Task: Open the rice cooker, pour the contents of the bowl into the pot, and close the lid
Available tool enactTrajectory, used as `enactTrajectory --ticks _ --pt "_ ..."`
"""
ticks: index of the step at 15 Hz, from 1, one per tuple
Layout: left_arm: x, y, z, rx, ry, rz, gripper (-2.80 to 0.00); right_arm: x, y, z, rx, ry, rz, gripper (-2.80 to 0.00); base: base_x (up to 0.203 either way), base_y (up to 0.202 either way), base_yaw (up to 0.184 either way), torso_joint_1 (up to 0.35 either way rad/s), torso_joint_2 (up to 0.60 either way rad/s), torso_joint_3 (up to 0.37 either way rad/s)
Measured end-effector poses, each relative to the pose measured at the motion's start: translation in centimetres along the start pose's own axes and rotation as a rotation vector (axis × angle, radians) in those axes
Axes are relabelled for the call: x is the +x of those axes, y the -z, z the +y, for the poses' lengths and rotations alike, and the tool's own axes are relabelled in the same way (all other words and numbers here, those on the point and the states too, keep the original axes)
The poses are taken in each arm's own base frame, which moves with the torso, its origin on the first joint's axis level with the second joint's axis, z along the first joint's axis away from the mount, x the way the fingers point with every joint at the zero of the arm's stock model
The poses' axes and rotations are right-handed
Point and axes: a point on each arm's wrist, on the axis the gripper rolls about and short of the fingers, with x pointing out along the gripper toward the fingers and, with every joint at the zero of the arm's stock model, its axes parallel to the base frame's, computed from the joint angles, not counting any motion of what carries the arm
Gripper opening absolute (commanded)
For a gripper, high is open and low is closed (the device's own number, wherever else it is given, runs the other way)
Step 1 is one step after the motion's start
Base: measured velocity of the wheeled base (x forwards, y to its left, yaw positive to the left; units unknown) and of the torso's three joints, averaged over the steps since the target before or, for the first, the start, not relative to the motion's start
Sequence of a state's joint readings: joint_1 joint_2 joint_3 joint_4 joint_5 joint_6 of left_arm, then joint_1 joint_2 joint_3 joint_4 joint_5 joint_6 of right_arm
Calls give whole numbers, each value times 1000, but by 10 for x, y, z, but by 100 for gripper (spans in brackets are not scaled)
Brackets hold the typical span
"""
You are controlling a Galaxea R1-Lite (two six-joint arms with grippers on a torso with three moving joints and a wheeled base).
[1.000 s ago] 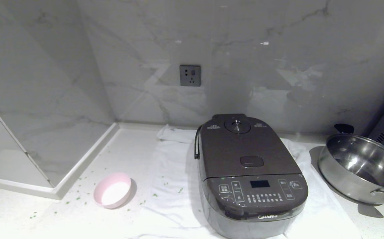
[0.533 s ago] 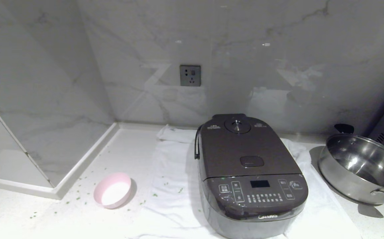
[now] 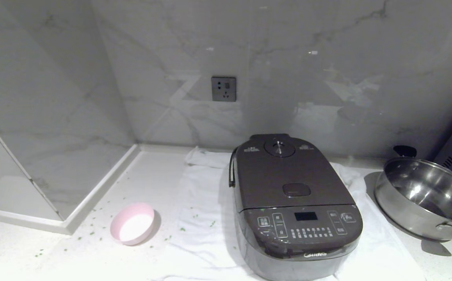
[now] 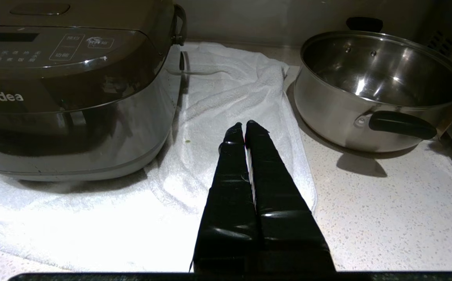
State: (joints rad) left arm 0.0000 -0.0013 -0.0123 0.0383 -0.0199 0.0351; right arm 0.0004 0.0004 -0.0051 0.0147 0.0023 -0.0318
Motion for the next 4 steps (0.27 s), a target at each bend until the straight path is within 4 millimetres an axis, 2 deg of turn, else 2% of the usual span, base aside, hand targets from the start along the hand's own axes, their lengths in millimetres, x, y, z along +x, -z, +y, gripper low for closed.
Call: enactTrajectory --ticks 4 --pt "0 0 0 -1 0 0 -280 0 0 0 7 0 0 -280 0 0 0 0 0 0"
